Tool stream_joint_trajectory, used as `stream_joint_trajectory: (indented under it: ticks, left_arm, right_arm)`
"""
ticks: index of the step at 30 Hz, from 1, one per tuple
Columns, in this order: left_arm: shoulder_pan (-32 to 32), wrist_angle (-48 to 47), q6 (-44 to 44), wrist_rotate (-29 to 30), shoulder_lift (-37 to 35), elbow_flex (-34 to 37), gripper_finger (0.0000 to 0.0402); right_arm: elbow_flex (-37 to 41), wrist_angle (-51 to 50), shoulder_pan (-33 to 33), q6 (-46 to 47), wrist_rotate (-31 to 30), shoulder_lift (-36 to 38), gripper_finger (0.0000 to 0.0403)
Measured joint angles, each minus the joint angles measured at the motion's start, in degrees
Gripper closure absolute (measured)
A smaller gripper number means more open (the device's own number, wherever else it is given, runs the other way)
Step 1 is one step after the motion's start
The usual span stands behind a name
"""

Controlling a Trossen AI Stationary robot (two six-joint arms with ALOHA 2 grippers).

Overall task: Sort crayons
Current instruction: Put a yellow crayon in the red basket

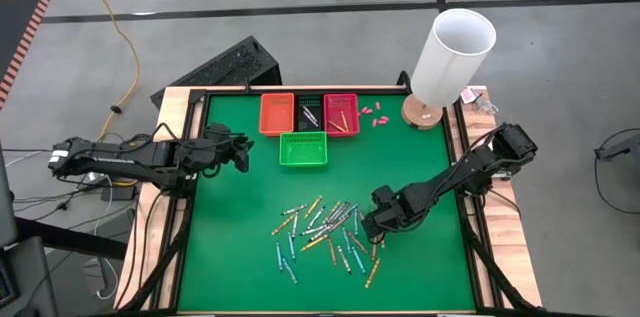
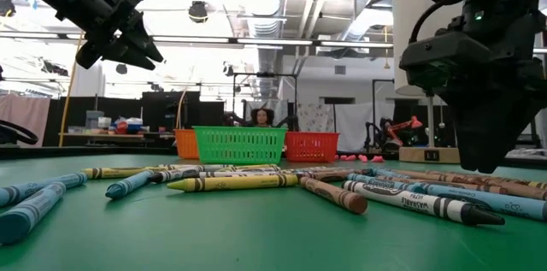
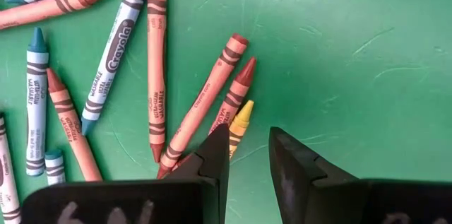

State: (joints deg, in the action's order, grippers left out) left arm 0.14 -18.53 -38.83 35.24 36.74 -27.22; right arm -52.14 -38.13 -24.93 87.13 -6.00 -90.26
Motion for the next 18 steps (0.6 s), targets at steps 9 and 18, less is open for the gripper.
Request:
stream_joint_trajectory:
  ticks: [9,18]
  left_arm:
    - [0.0,0.01,0.0,-0.04,-0.01,0.0,0.0283]
    - [-0.1,0.01,-1.53,-0.37,-0.01,0.0,0.0283]
  right_arm:
    - [0.0,0.02,0.86,1.54,0.04,0.0,0.0305]
    - [0.0,-0.01,0.96,-1.86,-1.4,0.0,0.0305]
